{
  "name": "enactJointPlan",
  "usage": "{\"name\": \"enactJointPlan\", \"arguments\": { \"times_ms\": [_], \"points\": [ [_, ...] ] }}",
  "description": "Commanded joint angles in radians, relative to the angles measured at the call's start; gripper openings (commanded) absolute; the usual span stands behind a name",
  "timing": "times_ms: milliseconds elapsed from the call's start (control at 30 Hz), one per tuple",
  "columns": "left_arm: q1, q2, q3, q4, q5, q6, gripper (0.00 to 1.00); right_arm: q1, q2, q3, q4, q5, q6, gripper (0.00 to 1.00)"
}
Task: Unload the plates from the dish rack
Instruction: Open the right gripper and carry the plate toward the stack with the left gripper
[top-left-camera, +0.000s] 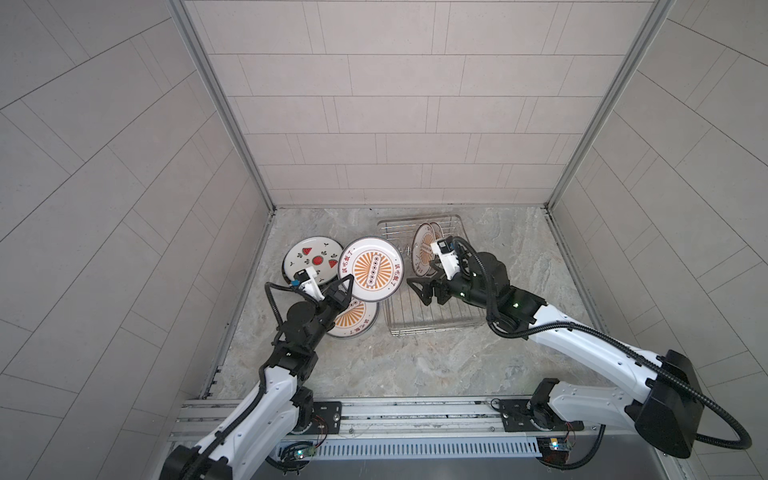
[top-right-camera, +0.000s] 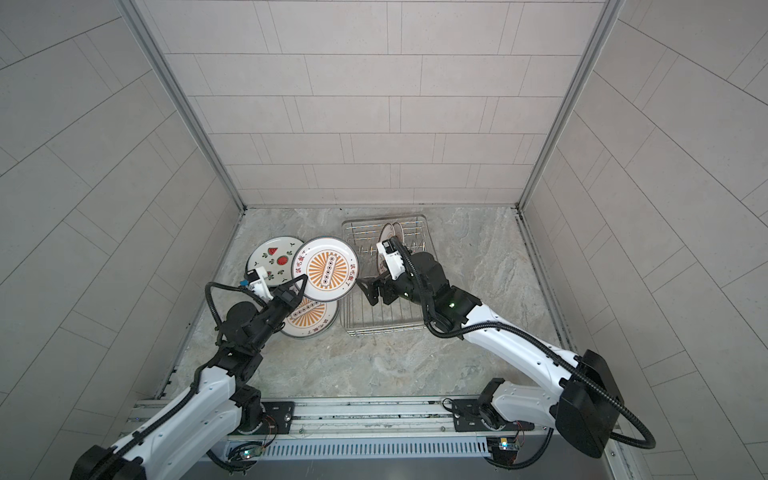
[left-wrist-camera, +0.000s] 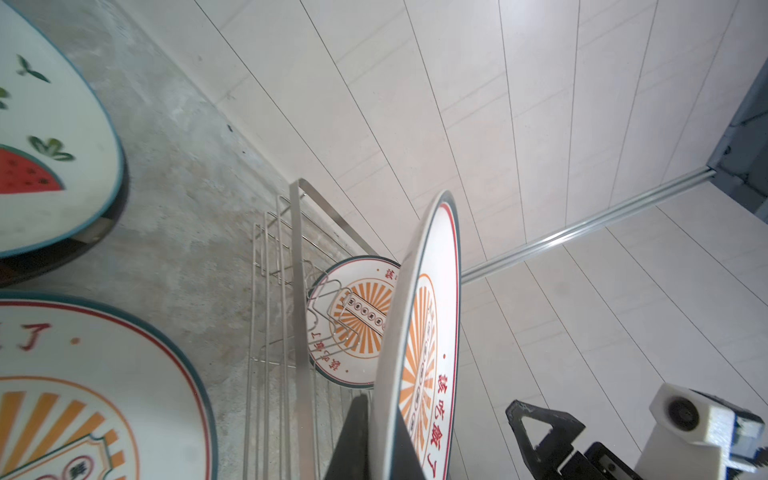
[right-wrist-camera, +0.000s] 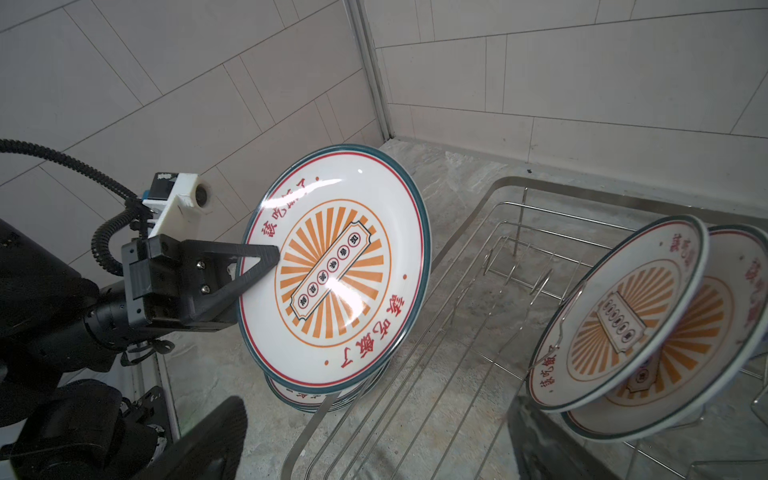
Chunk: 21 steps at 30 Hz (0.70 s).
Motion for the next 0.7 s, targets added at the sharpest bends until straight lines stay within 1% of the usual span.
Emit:
{"name": "enactJointPlan", "arguments": {
  "times_ms": [0,167,267,333,467,600,667],
  "points": [
    [0.026,-0.101,-0.005,-0.123,-0.076,-0.041,0.00,0.030,0.034,0.043,-0.034,0.068,-0.044,1.00],
    [0.039,-0.248,0.028,-0.382,-0.156,-0.037,0.00,0.051,0.112,0.091,-0.044,0.109,-0.034,1.00],
    [0.043,-0.299,0.036,-0.482,-0.199,-0.045,0.00,0.068,0.170,0.129,-0.056,0.123,-0.042,1.00],
    [0.047,-0.315,0.038,-0.542,-0.223,-0.072,0.00,0.076,0.205,0.161,-0.069,0.125,-0.054,1.00],
    [0.053,-0.320,0.058,-0.645,-0.254,-0.089,0.00,0.086,0.259,0.217,-0.106,0.152,-0.061,1.00],
    [0.055,-0.314,0.051,-0.654,-0.273,-0.099,0.00,0.090,0.296,0.237,-0.108,0.152,-0.063,1.00],
    [0.055,-0.308,0.060,-0.696,-0.291,-0.115,0.00,0.095,0.312,0.246,-0.111,0.153,-0.071,1.00]
  ]
}}
